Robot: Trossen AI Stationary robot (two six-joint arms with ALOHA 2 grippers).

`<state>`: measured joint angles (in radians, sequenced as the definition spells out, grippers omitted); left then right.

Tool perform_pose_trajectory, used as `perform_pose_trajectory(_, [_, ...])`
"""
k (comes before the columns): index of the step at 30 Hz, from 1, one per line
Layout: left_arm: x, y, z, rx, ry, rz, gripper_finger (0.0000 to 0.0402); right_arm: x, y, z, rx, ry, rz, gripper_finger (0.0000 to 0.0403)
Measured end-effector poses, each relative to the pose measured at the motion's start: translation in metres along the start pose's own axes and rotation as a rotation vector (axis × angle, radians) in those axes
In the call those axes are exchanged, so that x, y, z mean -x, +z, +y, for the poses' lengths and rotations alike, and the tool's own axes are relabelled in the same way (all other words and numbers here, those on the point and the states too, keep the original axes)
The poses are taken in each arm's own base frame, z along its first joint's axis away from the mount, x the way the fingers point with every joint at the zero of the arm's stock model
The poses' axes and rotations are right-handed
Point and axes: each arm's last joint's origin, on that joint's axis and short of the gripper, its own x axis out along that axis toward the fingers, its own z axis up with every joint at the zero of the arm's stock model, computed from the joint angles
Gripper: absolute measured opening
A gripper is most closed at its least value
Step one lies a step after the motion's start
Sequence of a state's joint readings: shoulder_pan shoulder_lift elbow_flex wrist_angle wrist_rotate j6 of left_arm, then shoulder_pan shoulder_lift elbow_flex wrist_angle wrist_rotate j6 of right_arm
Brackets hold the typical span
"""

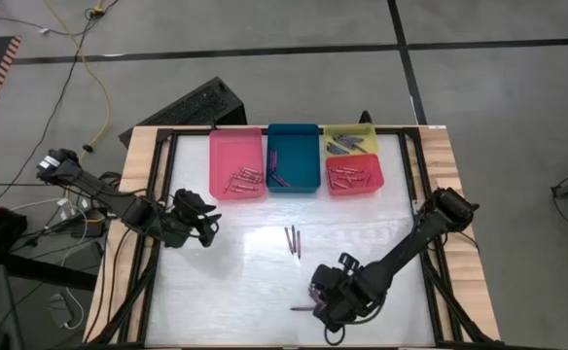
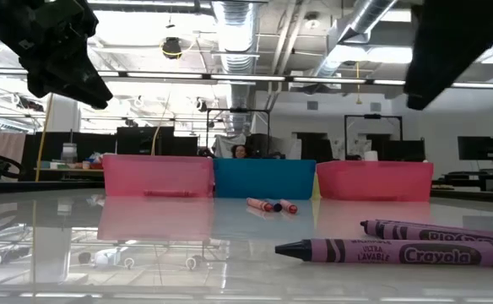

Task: Sort crayons
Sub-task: Put the violet crayon into the blue bin

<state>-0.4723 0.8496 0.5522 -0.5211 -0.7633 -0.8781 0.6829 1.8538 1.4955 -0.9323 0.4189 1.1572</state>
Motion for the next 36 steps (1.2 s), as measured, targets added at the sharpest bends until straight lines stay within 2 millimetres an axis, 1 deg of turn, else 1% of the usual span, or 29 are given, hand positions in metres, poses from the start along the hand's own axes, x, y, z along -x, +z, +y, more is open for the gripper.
perform_pose_trajectory(3, [-0.003, -0.002, -0.002, -0.007, 0.008, 0.016, 0.0139, -0.006, -0.006, 0.0, -0.016, -0.001, -0.025, 0.0132])
perform_pose_trajectory(10, [-0.007, -0.005, -0.005, -0.014, 0.006, 0.028, 0.0139, -0.039, -0.028, -0.014, -0.09, -0.011, -0.019, 0.0132])
perform_pose_trajectory(12, [-0.007, -0.005, -0.005, -0.018, 0.006, 0.029, 0.0139, -0.045, -0.033, -0.018, -0.091, -0.014, -0.014, 0.0132])
perform_pose_trajectory(15, [-0.006, -0.003, -0.006, -0.007, -0.009, 0.017, 0.0139, -0.049, -0.036, -0.02, -0.109, -0.016, -0.01, 0.0132])
perform_pose_trajectory(17, [-0.002, 0.0, -0.008, -0.013, -0.051, -0.005, 0.0139, -0.05, -0.036, -0.02, -0.115, -0.009, -0.013, 0.0132])
perform_pose_trajectory(21, [0.013, 0.006, -0.014, -0.079, -0.136, -0.094, 0.0139, -0.052, -0.038, -0.014, -0.076, 0.058, -0.044, 0.0132])
perform_pose_trajectory(24, [0.025, 0.008, -0.015, -0.106, -0.143, -0.186, 0.0139, -0.054, -0.04, -0.01, -0.03, 0.117, -0.069, 0.0132])
perform_pose_trajectory(27, [0.032, 0.008, -0.015, -0.113, -0.132, -0.237, 0.0139, -0.056, -0.041, -0.01, -0.025, 0.134, -0.077, 0.0132])
perform_pose_trajectory(36, [0.037, 0.004, -0.018, -0.123, -0.163, -0.236, 0.0139, -0.067, -0.051, -0.02, -0.056, 0.117, -0.065, 0.0132])
